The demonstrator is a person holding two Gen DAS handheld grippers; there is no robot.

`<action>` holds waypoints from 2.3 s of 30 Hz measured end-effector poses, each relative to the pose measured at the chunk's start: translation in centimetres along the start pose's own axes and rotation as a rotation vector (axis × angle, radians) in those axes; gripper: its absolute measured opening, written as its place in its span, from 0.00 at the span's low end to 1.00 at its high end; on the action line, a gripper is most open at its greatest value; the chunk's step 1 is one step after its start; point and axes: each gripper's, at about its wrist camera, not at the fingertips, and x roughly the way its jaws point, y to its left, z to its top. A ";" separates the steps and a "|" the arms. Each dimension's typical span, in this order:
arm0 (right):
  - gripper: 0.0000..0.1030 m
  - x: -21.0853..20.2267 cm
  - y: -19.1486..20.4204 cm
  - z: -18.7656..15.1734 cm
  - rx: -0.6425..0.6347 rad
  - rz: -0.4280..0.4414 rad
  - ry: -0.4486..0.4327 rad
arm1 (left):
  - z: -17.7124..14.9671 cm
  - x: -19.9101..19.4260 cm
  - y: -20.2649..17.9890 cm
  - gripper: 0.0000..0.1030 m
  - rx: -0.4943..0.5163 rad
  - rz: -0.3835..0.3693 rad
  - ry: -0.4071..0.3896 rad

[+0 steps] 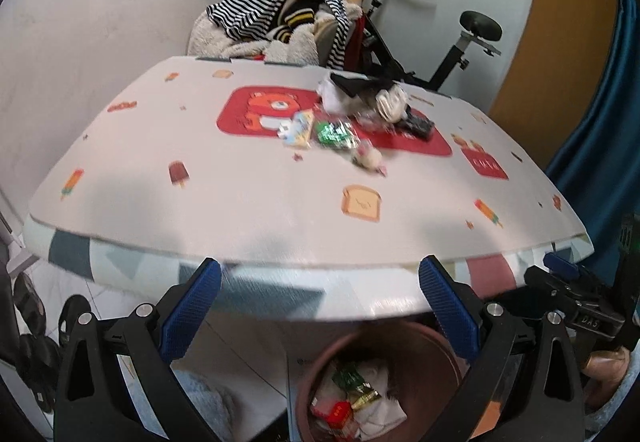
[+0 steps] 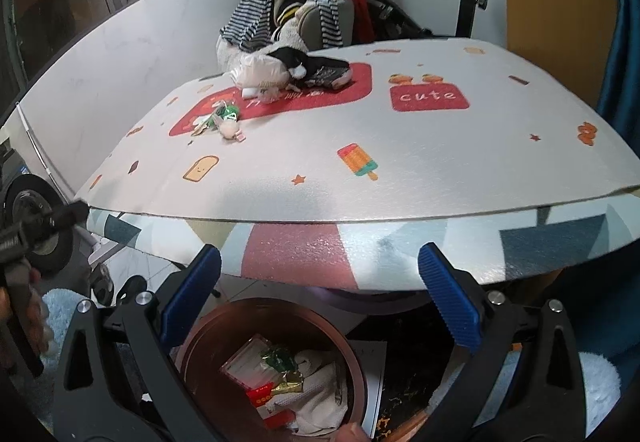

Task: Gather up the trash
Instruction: 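Raise both tools back over the table, then grasp the black glove with the right tool while the left tool reaches the white plastic bag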

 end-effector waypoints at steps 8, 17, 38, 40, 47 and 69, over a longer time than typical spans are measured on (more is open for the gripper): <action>0.94 2.5 0.0 7.9 -0.049 0.037 -0.001 | 4.1 2.1 2.6 0.94 -0.021 0.017 -0.035; 0.93 10.6 2.3 20.5 -0.097 0.126 -0.049 | 6.3 4.8 4.6 0.93 -0.054 0.017 -0.042; 0.10 17.6 1.5 26.2 0.118 0.246 -0.079 | 6.8 7.4 4.8 0.80 -0.076 -0.037 0.020; 0.10 15.0 0.8 26.4 0.097 0.244 -0.139 | 7.5 7.4 4.2 0.80 -0.068 -0.049 0.014; 0.10 7.7 -2.6 24.8 0.022 0.140 -0.277 | 11.2 8.4 -0.2 0.79 -0.026 -0.136 0.008; 0.10 7.1 -9.7 15.7 0.013 -0.050 -0.161 | 15.2 20.1 -12.1 0.76 0.124 -0.053 0.167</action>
